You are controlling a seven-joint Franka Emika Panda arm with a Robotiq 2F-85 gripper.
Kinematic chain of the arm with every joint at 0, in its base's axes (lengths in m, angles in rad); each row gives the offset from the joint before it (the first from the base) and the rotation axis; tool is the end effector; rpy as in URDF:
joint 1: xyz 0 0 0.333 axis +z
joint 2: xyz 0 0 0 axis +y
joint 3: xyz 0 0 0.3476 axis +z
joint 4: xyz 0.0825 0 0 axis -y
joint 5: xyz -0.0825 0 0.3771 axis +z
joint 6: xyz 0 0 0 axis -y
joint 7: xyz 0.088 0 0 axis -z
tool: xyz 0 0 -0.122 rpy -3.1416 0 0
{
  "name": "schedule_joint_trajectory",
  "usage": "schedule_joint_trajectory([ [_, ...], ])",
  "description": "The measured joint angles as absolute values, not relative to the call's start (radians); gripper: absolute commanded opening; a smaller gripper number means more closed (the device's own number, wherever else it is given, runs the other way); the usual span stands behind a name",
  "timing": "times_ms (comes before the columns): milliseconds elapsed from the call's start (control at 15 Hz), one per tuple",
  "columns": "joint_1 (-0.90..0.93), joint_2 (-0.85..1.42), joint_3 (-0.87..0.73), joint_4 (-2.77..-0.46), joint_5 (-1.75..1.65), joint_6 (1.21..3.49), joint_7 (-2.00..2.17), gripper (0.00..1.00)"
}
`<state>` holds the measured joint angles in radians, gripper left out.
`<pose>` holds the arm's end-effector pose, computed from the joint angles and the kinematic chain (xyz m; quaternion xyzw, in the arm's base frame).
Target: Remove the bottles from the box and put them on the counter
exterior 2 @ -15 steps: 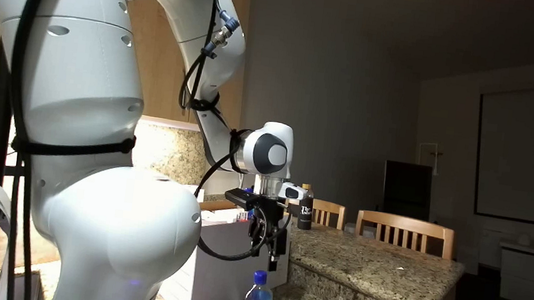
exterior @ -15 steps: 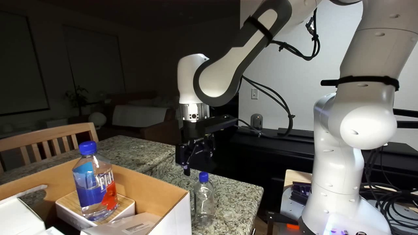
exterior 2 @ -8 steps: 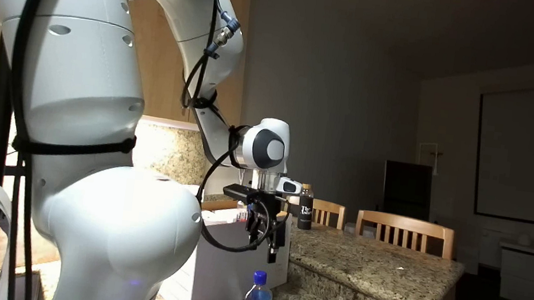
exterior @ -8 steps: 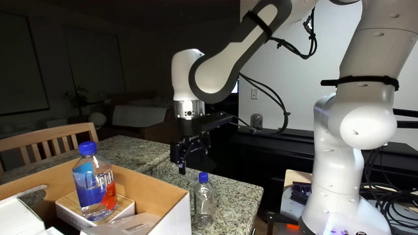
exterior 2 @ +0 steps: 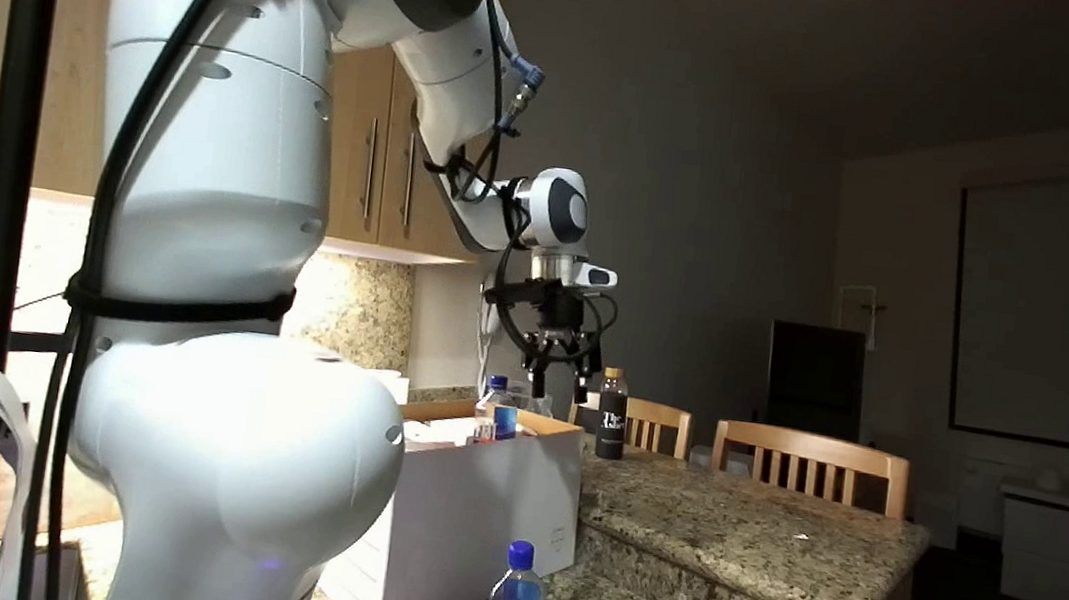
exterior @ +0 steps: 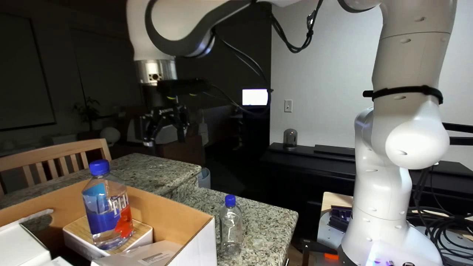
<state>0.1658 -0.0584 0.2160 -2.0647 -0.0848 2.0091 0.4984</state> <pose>0.4911 0.1923 0.4784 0.9982 -0.0404 0.0196 0.0401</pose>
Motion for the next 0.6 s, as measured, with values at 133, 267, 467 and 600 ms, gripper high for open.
schedule_joint_trajectory([
  [133,0.183,-0.009,0.231,-1.926,-0.119,1.924,0.498,1.0],
  [267,0.215,0.045,0.247,-1.791,-0.141,1.856,0.493,1.0],
  [467,0.282,0.14,0.273,-1.599,-0.165,1.77,0.46,1.0],
  [600,0.33,0.21,0.28,-1.486,-0.175,1.722,0.43,1.0],
])
